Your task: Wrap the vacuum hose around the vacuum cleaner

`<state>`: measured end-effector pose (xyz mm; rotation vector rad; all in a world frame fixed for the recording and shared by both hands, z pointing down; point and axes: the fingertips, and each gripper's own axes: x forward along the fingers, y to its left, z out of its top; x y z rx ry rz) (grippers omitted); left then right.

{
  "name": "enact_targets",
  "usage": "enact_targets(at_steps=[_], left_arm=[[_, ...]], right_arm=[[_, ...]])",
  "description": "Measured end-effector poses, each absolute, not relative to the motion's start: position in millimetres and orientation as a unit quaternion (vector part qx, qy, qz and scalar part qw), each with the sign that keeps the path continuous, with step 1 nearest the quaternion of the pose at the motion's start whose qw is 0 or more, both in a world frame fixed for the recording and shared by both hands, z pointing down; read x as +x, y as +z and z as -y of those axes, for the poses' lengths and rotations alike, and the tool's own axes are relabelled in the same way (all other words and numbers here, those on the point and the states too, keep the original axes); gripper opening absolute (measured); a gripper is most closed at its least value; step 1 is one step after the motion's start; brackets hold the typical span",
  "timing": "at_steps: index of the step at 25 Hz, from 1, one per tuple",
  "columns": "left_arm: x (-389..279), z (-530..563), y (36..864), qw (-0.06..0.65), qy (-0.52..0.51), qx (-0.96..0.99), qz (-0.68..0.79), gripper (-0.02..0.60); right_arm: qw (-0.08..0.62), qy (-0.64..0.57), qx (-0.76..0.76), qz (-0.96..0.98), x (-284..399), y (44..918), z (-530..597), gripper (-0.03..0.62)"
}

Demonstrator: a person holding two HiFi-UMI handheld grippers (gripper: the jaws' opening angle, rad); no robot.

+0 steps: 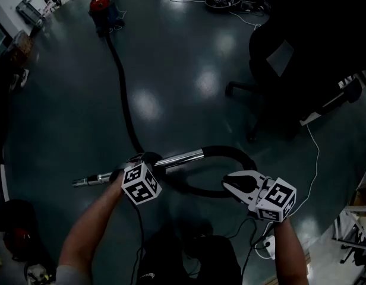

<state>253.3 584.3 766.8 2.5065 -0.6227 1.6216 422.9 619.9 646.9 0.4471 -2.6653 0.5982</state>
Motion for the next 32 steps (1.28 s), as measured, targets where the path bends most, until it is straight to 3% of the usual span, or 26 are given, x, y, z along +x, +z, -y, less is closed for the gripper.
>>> enact_targets(at_steps=[11,20,26,32], left_arm=[[258.1,-630.5,599.2,0.068,0.556,0.79,0.251,0.163],[226.4,-631.0,511.0,0.085,0.533,0.777,0.323,0.163],[188.1,-616.6,470.9,0.081,0.504,0.782,0.356,0.163],[142.2,-593.0,442.4,0.08,0.473,0.792,0.377,0.163]], right_arm=[[0.187,0.28,0.222,0.915,440.6,509.3,-669.2,0.051],[0.207,0.313,0.227,0.899,431.5,459.8,-703.0,0.051],[0.213,0.304,0.242,0.897,399.6,428.8,-690.5,0.051],[0.164,0.309,0.247,0.904,333.5,386.8,-649.6,0.051]])
